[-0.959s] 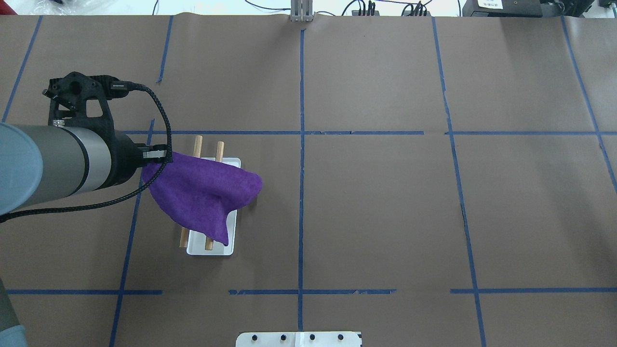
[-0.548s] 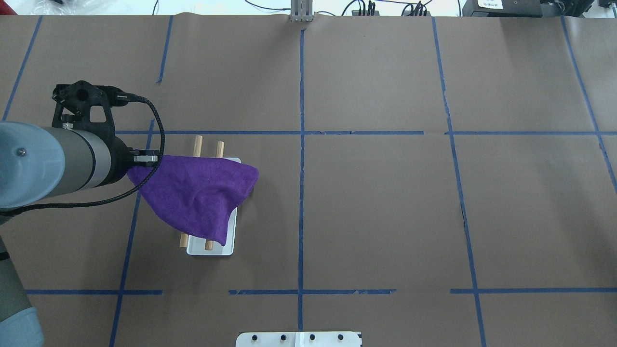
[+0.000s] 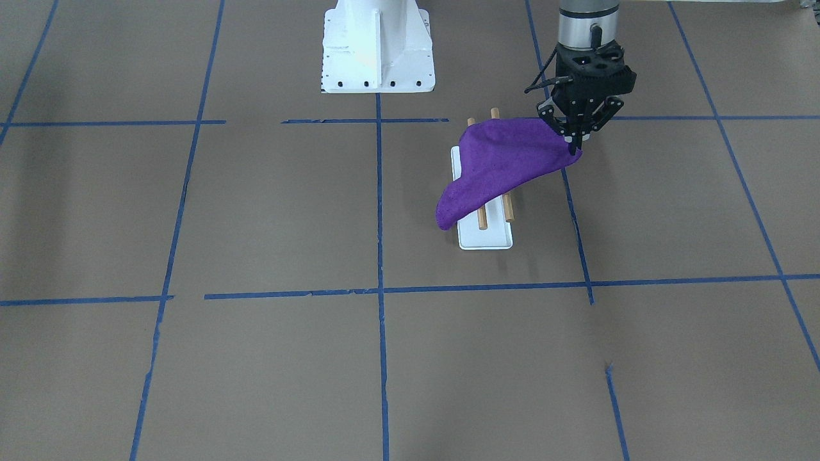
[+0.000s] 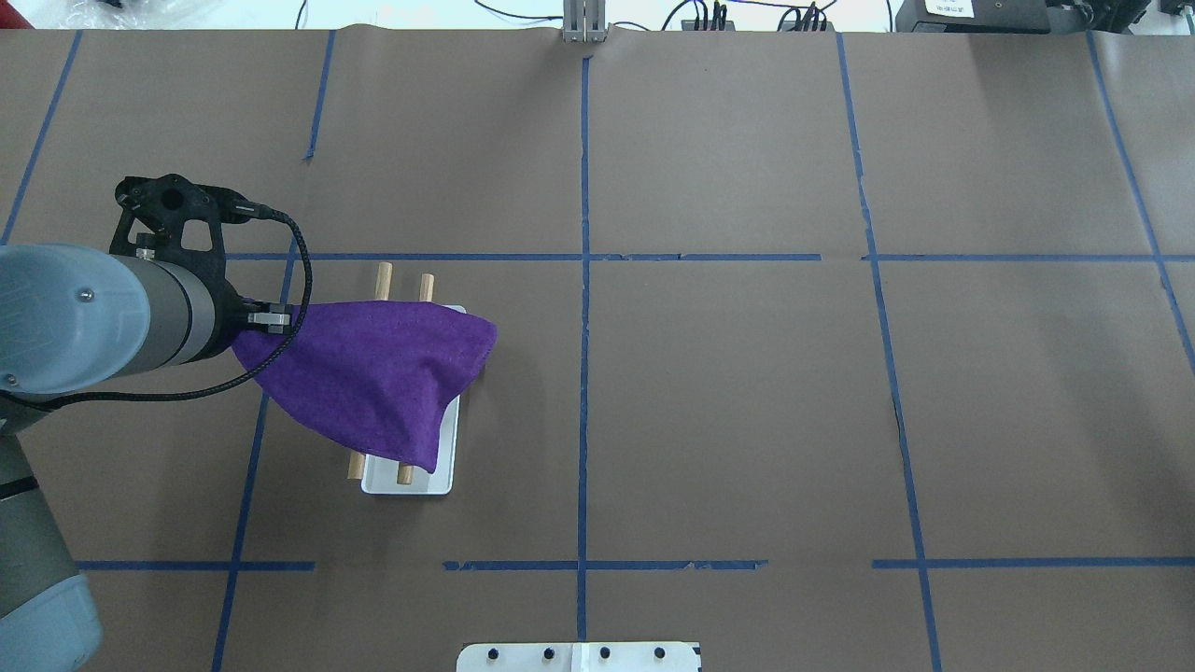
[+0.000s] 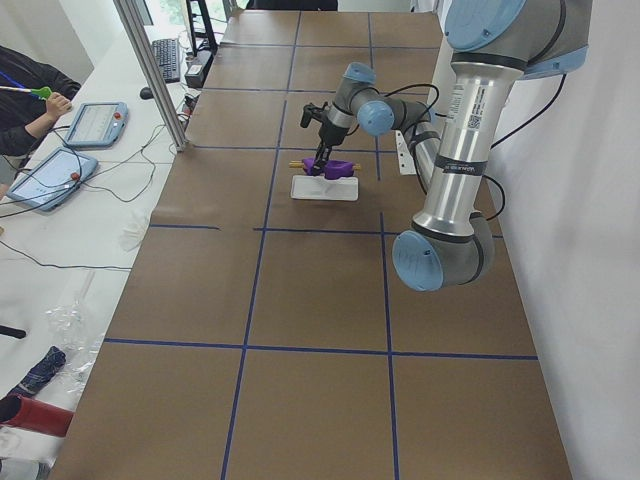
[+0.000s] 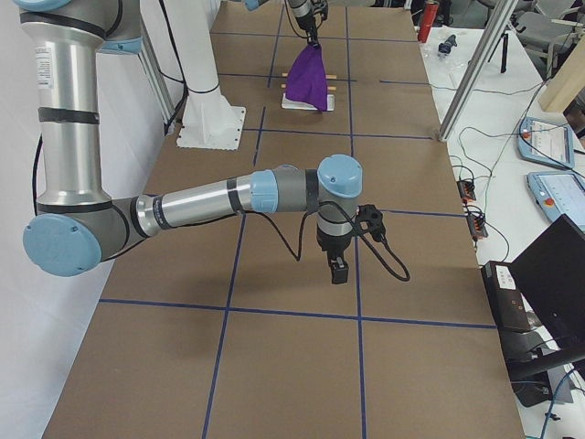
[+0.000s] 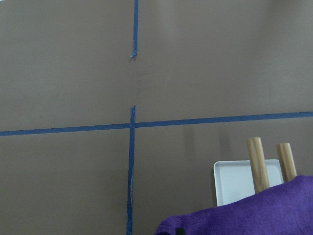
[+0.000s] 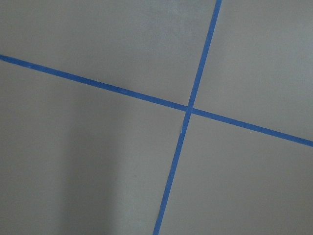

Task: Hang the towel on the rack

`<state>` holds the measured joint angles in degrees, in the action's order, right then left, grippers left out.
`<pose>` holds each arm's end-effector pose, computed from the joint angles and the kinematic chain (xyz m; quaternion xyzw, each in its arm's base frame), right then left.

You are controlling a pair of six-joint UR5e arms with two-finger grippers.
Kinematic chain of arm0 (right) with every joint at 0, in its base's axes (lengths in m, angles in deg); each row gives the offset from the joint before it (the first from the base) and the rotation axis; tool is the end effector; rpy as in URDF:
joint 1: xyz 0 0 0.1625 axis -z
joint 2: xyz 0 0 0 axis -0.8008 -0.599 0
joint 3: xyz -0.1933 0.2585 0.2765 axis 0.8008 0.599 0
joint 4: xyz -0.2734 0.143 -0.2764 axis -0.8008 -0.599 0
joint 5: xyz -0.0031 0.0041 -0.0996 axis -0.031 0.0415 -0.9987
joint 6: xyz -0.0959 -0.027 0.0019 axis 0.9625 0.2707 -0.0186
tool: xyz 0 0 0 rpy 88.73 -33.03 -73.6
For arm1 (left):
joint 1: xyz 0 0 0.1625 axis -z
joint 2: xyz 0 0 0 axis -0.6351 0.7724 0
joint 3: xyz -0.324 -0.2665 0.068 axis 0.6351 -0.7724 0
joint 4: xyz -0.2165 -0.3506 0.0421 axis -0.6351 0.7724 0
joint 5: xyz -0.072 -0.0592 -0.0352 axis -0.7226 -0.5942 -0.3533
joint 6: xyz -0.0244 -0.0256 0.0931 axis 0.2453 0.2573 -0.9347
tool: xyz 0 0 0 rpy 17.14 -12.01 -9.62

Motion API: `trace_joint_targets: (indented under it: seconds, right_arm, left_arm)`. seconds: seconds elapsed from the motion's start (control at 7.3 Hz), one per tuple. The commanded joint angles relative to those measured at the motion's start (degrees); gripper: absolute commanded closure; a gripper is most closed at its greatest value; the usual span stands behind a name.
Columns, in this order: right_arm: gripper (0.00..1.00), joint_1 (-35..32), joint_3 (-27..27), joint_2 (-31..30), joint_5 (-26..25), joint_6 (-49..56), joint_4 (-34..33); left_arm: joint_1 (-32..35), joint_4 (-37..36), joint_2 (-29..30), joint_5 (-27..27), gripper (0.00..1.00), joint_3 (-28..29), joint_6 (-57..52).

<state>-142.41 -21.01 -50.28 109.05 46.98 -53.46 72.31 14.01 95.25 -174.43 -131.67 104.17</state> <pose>0.0624 -0.4775 0.5509 0.0661 -0.3385 -0.1107 0.9321 0.3294 -0.3782 0.2721 0.1965 0.2833 -0.0481 0.9374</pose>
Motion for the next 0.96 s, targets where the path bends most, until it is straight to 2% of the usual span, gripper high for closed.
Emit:
trace_joint_targets:
  seconds: [0.0, 0.14, 0.27, 0.55, 0.82]
  right_arm:
    - [0.0, 0.0, -0.03, -0.19, 0.0, -0.01, 0.0]
    - [0.0, -0.09, -0.03, -0.37, -0.08, -0.1, 0.0]
    - [0.0, -0.09, 0.06, -0.46, -0.08, -0.1, 0.0]
    - [0.0, -0.09, 0.06, -0.63, -0.35, 0.08, 0.0]
    - [0.0, -0.09, -0.03, -1.51, -0.26, 0.43, 0.0]
  left_arm:
    - [0.08, 0.02, 0.05, -0.03, 0.85, 1.28, -0.6]
    - [0.08, 0.1, -0.03, -0.03, 0.2, 2.76, -1.29]
    - [0.26, 0.1, -0.03, -0.03, 0.0, 3.56, -1.56]
    - [4.01, 0.1, -0.38, -0.12, 0.0, 3.56, -9.15]
    - [12.16, -0.07, -1.18, -2.56, 0.0, 4.35, -20.13]
